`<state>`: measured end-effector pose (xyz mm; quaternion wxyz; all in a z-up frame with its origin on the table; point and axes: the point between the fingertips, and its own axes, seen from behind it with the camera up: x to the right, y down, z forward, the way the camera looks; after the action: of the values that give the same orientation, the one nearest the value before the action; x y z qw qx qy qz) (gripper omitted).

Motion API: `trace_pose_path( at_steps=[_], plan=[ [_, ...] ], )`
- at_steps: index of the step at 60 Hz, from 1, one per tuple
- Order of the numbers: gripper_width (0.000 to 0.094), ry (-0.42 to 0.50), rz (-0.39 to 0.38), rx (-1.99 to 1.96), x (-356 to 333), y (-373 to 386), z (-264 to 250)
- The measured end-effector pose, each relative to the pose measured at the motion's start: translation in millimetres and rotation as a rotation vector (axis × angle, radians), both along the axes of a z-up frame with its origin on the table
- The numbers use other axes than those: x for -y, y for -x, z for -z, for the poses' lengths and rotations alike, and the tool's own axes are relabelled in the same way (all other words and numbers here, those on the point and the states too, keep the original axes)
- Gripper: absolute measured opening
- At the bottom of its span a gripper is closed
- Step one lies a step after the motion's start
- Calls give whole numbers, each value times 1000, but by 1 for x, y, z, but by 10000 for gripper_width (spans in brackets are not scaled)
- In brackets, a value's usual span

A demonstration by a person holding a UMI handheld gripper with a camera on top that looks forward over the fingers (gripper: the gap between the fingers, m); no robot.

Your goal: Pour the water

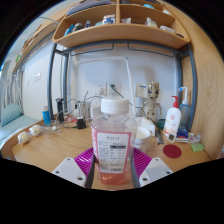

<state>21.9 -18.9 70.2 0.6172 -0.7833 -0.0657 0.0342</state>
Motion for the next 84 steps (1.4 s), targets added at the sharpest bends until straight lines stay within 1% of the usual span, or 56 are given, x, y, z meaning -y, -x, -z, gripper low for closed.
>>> trace_pose_path(
  at_steps=[3, 9, 14, 20, 31, 38, 43, 49, 52, 58, 68, 72, 76, 79, 84],
  plan=[
    [539, 8, -10, 9, 1, 2, 1],
    [521, 56, -26, -51, 2, 15, -2],
    [521, 68, 10, -145, -1, 23, -19],
    [521, 47, 30, -383, -11, 45, -49],
    [519, 91, 82, -906, -45, 79, -85],
    [520, 103, 144, -1201, -67, 78, -102],
    [519, 117, 176, -1384, -84, 75, -98],
    [508, 128, 228, -1492, -94, 64, -98],
    [510, 114, 254, -1547, -100, 54, -97],
    [508, 99, 282, -1693, -107, 41, -100],
    [509, 153, 309, -1918, -123, 41, -89],
    [507, 139, 316, -1969, -125, 38, -93],
    [506, 131, 327, -1986, -125, 34, -93],
    [505, 157, 334, -1975, -123, 36, -90],
    [508, 166, 331, -1950, -123, 36, -93]
  ],
)
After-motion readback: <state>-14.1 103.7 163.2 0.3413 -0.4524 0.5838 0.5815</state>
